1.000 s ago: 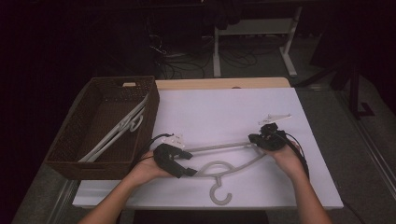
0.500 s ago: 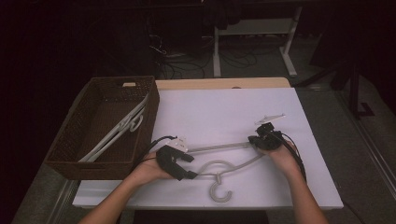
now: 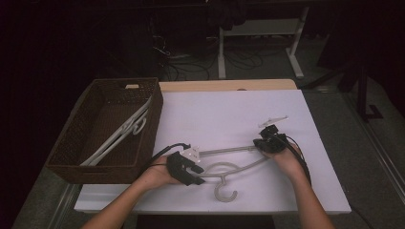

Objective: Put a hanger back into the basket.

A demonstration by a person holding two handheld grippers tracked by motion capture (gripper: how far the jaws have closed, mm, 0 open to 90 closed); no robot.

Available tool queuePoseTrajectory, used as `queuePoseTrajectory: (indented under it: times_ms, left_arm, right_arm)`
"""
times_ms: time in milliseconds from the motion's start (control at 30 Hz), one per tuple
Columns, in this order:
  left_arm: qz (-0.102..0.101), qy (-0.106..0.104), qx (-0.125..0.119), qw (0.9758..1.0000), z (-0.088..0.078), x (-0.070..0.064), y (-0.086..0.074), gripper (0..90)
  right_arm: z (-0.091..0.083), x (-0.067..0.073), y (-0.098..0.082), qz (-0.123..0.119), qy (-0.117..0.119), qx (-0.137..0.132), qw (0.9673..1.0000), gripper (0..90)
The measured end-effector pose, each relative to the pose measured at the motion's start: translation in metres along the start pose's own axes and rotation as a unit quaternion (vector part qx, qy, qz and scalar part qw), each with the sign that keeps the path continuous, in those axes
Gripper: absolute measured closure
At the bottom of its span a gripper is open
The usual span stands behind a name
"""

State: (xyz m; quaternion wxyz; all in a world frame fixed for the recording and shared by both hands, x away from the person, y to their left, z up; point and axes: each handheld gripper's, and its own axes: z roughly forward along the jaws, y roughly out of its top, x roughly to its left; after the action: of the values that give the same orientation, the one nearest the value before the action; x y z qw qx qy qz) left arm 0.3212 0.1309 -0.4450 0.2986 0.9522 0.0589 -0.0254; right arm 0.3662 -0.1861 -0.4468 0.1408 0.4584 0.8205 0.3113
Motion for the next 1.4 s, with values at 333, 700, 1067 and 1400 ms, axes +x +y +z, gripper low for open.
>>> queuePoseTrajectory:
  times_ms: [333,700,1067,1400]
  left_arm:
    - [0.026,0.009,0.008,0.9996,0.002,-0.001,0.003,77.4]
    - [0.034,-0.004,0.010,0.9994,0.002,-0.002,0.006,81.2]
    - [-0.003,0.014,-0.009,0.9999,-0.005,0.002,0.008,81.5]
    - [-0.054,0.035,-0.040,0.9972,-0.019,0.012,0.010,81.6]
  right_arm:
    - [0.000,0.000,0.000,-0.002,0.000,0.001,1.0000,89.3]
    - [-0.022,-0.001,0.003,0.015,0.028,-0.045,0.9985,70.4]
    - [-0.060,-0.004,-0.009,0.016,0.030,-0.090,0.9954,45.0]
    - [-0.068,0.000,-0.030,-0.010,0.024,-0.093,0.9953,26.3]
